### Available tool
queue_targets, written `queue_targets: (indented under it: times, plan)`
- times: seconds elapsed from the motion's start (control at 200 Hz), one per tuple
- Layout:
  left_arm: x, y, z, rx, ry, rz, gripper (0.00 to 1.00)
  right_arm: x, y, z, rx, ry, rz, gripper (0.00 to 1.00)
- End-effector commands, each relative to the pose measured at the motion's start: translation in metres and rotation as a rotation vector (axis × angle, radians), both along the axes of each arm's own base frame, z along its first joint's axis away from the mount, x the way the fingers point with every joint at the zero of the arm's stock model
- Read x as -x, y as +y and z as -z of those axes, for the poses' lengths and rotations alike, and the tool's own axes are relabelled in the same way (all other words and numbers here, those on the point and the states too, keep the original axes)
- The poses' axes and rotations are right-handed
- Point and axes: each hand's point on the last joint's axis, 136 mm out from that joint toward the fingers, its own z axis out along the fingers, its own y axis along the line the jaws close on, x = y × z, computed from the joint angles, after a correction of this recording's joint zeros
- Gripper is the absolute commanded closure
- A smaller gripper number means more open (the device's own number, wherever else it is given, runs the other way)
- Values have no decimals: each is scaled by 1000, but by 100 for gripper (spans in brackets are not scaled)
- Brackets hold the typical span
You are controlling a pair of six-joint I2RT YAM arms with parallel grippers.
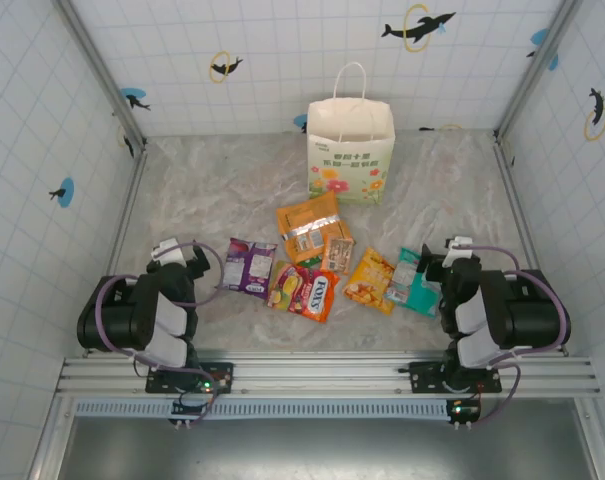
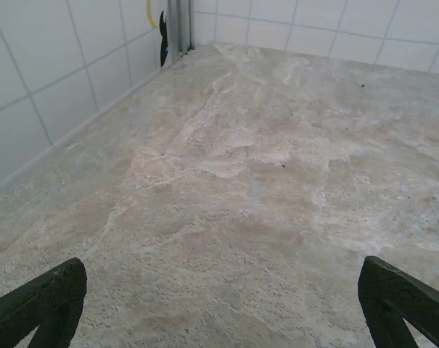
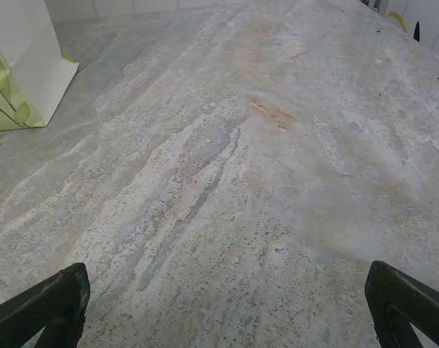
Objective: Place the snacks into the paper bag
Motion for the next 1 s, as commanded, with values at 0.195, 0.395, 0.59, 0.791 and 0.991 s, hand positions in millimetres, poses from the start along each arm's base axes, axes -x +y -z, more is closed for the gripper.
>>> queue_targets:
  times: [0.195, 0.395, 0.59, 0.791, 0.991]
  plan:
    - [8, 0, 7, 4, 22, -4, 2, 2, -1, -3, 8, -15, 4, 0]
    - [7, 0, 6, 4, 19, -3, 2, 2, -1, -2, 0, -15, 1, 0]
    - [8, 0, 7, 4, 22, -2, 2, 2, -1, -3, -3, -16, 0, 0]
    - [6, 0, 2, 4, 2, -4, 2, 2, -2, -6, -12, -27, 6, 0]
    - [-26, -3, -5, 8, 137, 17, 2, -5, -7, -14, -68, 34, 21, 0]
